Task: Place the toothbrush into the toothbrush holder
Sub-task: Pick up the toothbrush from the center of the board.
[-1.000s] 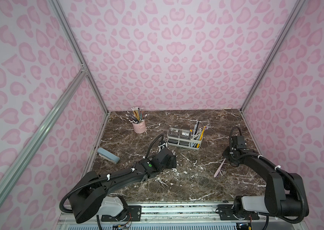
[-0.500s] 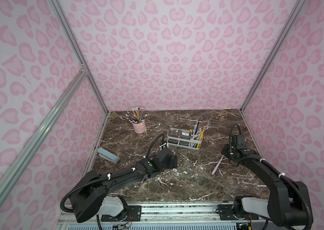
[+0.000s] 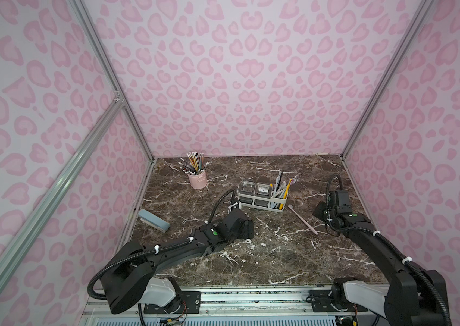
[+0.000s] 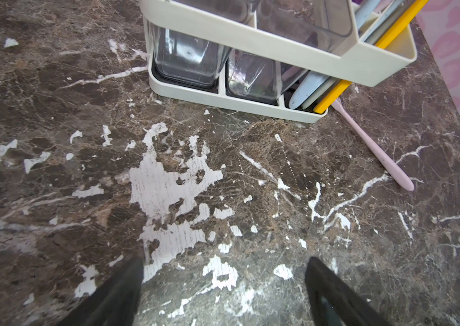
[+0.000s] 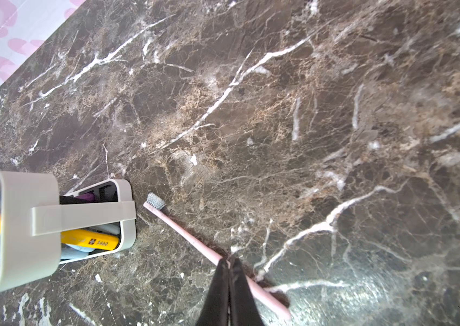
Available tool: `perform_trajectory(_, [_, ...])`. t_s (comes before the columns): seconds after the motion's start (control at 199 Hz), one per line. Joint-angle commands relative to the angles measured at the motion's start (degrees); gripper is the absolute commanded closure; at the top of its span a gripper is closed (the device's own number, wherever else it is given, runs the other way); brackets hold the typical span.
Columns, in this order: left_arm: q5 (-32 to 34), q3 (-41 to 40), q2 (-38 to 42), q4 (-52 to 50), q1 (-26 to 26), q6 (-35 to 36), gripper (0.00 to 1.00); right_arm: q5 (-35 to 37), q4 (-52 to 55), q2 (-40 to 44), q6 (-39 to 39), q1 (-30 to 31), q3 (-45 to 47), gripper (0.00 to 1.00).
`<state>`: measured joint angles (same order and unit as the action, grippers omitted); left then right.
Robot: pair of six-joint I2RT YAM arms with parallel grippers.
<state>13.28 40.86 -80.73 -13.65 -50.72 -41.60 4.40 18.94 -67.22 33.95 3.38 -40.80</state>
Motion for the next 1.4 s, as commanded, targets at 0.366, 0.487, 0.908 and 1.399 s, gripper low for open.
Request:
perform_trajectory(0.366, [-0.1,-0.2,1.3,2.6,-0.2,0.2,0.09,-10.4,-3.1,-6.7,-8.9,3.4,0.3,0.49])
perform_trajectory(0.487, [0.0,-0.4,1.5,2.7,-0.2,0.1,0.09,-6.4,-0.9,-8.8,-8.9,6.0,0.1,0.51])
perform_trajectory(0.908, [0.0,-0.7,1.1,3.1,-0.3,0.1,0.09,0.3,1.9,-14.7,-8.1,7.5,-0.4,0.54])
perform_trajectory(1.399, [0.1,-0.7,1.1,3.1,-0.3,0.2,0.10,2.4,4.9,-19.4,-5.5,11.6,0.5,0.69])
